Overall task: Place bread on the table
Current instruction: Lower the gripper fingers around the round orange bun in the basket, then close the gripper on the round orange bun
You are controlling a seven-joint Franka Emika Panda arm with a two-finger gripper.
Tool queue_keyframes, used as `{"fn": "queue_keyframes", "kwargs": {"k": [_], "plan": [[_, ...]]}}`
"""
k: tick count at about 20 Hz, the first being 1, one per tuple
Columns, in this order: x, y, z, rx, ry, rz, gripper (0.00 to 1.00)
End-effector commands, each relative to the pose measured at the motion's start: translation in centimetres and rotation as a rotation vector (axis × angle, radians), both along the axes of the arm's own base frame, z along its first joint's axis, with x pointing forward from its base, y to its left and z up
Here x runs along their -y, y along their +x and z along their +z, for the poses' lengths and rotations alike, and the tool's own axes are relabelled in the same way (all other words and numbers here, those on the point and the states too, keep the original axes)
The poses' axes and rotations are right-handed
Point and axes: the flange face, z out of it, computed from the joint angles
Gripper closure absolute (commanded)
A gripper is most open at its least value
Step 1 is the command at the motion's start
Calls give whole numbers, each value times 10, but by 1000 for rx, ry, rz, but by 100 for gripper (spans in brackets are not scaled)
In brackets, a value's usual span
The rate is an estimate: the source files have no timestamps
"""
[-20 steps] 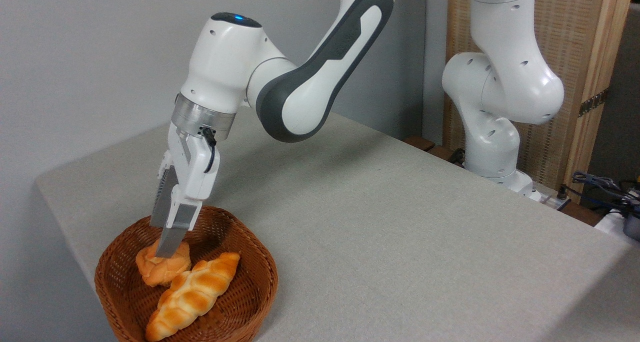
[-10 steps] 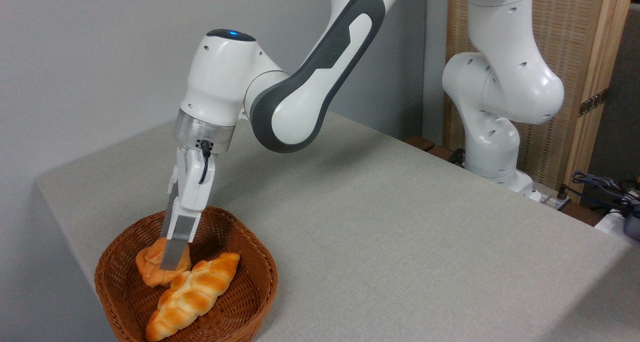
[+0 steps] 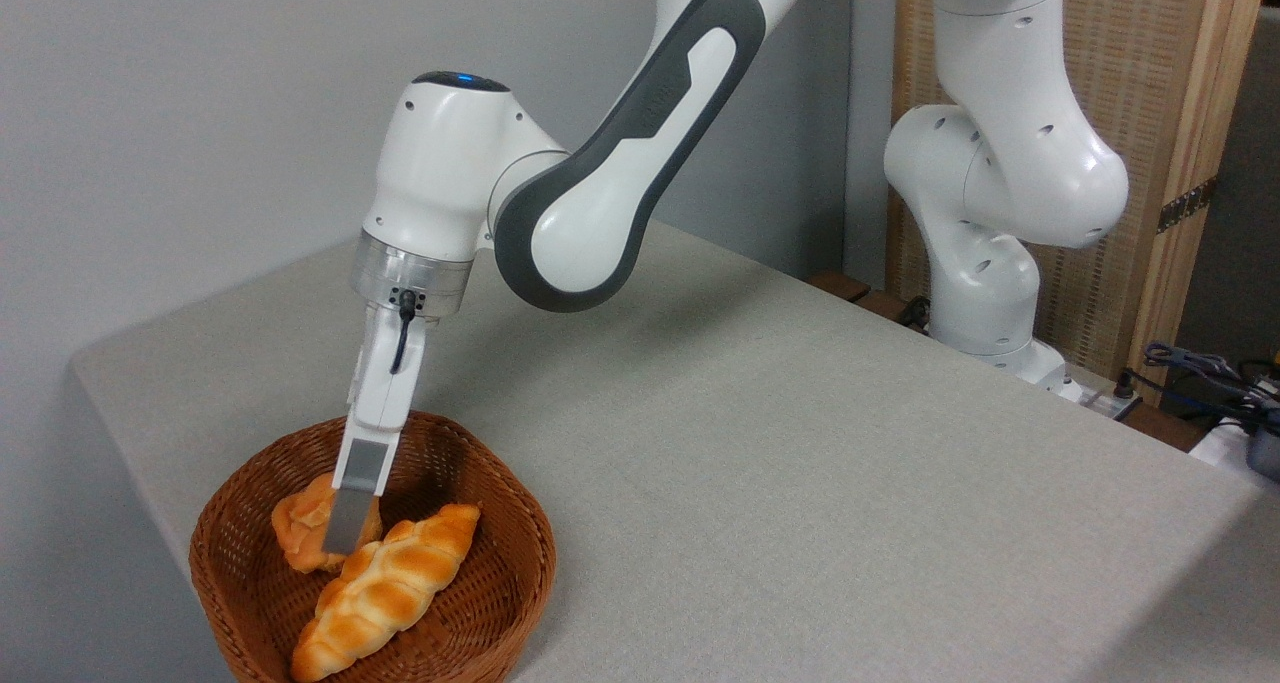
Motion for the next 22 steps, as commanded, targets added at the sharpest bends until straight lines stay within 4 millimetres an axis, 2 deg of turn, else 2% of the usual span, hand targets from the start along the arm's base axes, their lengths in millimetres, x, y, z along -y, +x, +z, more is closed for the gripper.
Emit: {"fn": "queue_keyframes", "kwargs": {"k": [1, 6, 8, 16, 20, 22], "plan": [[-4, 8, 4, 29, 6, -6, 36], [-9, 19, 13, 49, -2, 7, 61], [-9, 19, 13, 49, -2, 7, 64], [-9, 20, 6, 40, 3, 1, 65], [-9, 23, 10, 49, 1, 1, 65], [-9, 23, 10, 48, 0, 2, 68]]}}
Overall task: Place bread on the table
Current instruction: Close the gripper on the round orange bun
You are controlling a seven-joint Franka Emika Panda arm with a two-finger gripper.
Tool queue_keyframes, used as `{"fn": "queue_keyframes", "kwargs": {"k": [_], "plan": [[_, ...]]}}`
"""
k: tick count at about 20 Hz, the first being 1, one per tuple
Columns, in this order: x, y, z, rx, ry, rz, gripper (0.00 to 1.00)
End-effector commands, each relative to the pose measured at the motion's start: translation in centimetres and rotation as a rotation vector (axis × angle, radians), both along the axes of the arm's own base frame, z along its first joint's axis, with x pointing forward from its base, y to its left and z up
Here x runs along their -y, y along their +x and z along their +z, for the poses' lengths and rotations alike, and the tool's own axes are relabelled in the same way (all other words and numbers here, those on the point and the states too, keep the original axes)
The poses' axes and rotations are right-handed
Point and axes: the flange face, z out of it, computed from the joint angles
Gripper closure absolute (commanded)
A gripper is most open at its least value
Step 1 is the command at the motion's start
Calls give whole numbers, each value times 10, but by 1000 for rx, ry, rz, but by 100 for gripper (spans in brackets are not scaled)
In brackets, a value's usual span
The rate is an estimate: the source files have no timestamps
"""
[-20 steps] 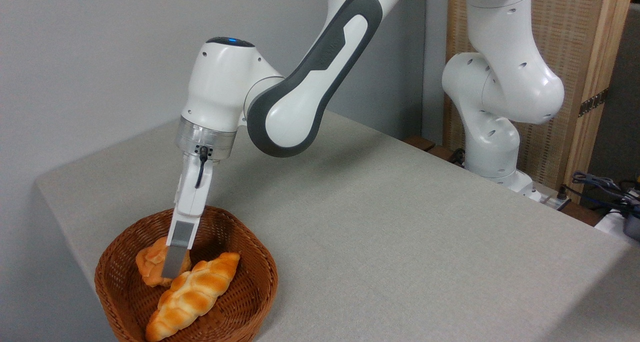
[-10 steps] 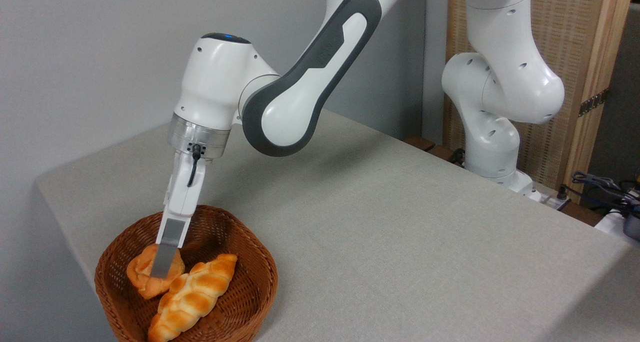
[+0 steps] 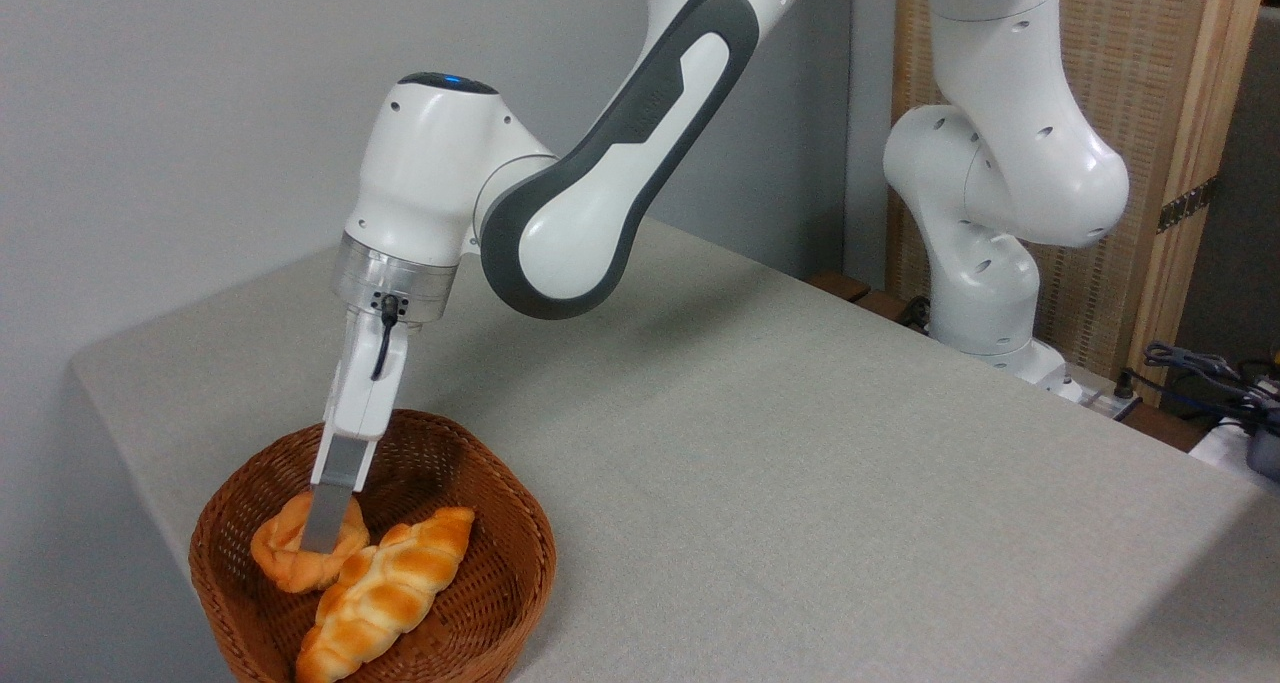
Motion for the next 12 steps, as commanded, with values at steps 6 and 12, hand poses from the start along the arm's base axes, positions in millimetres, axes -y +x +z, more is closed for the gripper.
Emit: {"fn": "queue_keyframes", "kwargs": {"k": [6, 12], "plan": [[-4, 9, 10, 37, -4, 7, 68], [-19, 19, 48, 77, -114, 123, 69]]}}
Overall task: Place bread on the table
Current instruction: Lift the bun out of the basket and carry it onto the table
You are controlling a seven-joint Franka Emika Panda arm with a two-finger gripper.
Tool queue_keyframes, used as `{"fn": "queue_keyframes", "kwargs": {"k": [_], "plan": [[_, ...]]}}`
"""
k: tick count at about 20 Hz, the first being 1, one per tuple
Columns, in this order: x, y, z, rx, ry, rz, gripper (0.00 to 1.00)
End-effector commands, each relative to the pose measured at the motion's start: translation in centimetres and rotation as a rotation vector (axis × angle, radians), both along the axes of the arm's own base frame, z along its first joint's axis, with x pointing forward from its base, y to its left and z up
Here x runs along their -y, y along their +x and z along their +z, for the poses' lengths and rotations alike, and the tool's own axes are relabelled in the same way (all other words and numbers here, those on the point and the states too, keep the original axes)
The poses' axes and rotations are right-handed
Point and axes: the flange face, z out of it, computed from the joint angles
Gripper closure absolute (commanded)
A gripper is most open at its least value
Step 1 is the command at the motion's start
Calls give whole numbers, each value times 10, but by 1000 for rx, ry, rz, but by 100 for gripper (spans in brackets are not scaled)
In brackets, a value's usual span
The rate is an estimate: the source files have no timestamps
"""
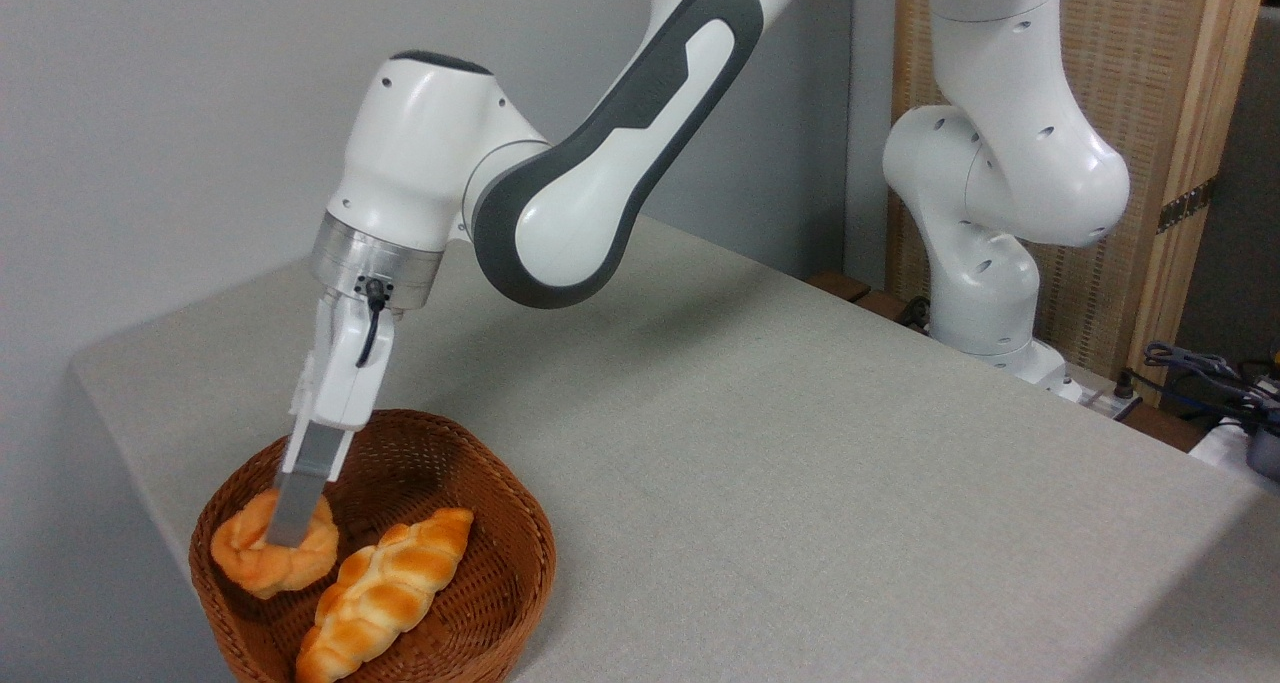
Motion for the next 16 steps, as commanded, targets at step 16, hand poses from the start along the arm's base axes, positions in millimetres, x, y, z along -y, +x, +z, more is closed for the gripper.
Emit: {"fn": "queue_keyframes", "kwargs": {"k": [16], "plan": [[26, -115, 87, -322, 81, 63, 66]]}}
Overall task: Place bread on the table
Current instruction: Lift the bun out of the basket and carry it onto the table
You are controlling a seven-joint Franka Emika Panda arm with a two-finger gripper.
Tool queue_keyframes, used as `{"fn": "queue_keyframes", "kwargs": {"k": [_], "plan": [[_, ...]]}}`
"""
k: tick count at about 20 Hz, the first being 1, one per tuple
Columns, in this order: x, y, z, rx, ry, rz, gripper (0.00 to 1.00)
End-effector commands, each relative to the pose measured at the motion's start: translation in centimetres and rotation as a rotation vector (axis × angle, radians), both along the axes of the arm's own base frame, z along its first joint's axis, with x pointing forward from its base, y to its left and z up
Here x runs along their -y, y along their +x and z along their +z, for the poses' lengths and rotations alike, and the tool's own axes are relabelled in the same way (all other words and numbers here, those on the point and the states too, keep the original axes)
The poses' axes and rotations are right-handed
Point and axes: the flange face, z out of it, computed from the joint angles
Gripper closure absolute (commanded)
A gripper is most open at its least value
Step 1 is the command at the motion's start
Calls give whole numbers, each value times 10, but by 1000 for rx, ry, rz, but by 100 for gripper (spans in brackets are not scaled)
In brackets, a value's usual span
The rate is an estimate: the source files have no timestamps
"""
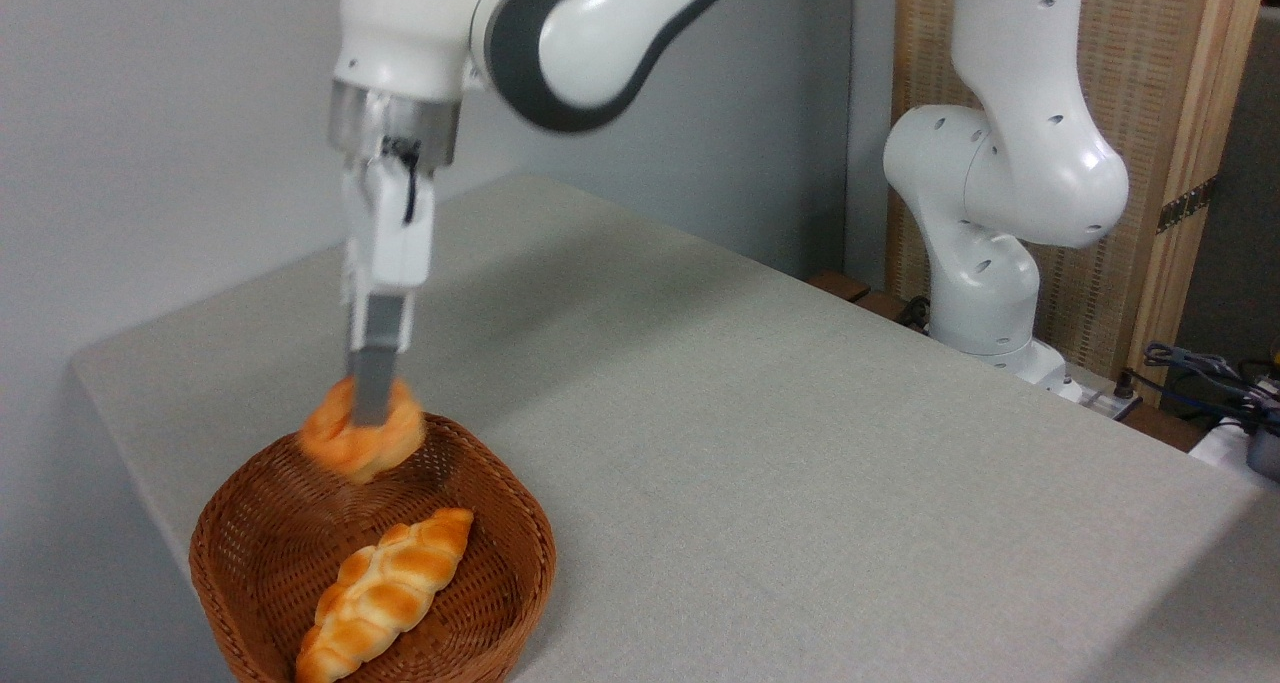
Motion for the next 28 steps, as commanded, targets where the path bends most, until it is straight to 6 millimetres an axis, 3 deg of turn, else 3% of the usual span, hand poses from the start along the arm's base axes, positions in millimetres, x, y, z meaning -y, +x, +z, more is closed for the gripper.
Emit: {"fn": "queue_keyframes", "kwargs": {"k": [1, 4, 6, 10, 13, 14, 17, 21, 22, 28], "plan": [[11, -55, -3, -114, 45, -8, 66], [13, -96, -14, -219, 100, -16, 64], [12, -118, -24, -241, 120, -21, 57], [26, -134, -43, -266, 138, -63, 54], [27, -136, -53, -276, 149, -75, 46], [28, -138, -57, -275, 153, -83, 37], [29, -134, -62, -271, 152, -89, 34], [30, -131, -68, -272, 148, -91, 13], [31, -130, -69, -269, 148, -93, 3], [33, -125, -70, -250, 131, -89, 0]]}}
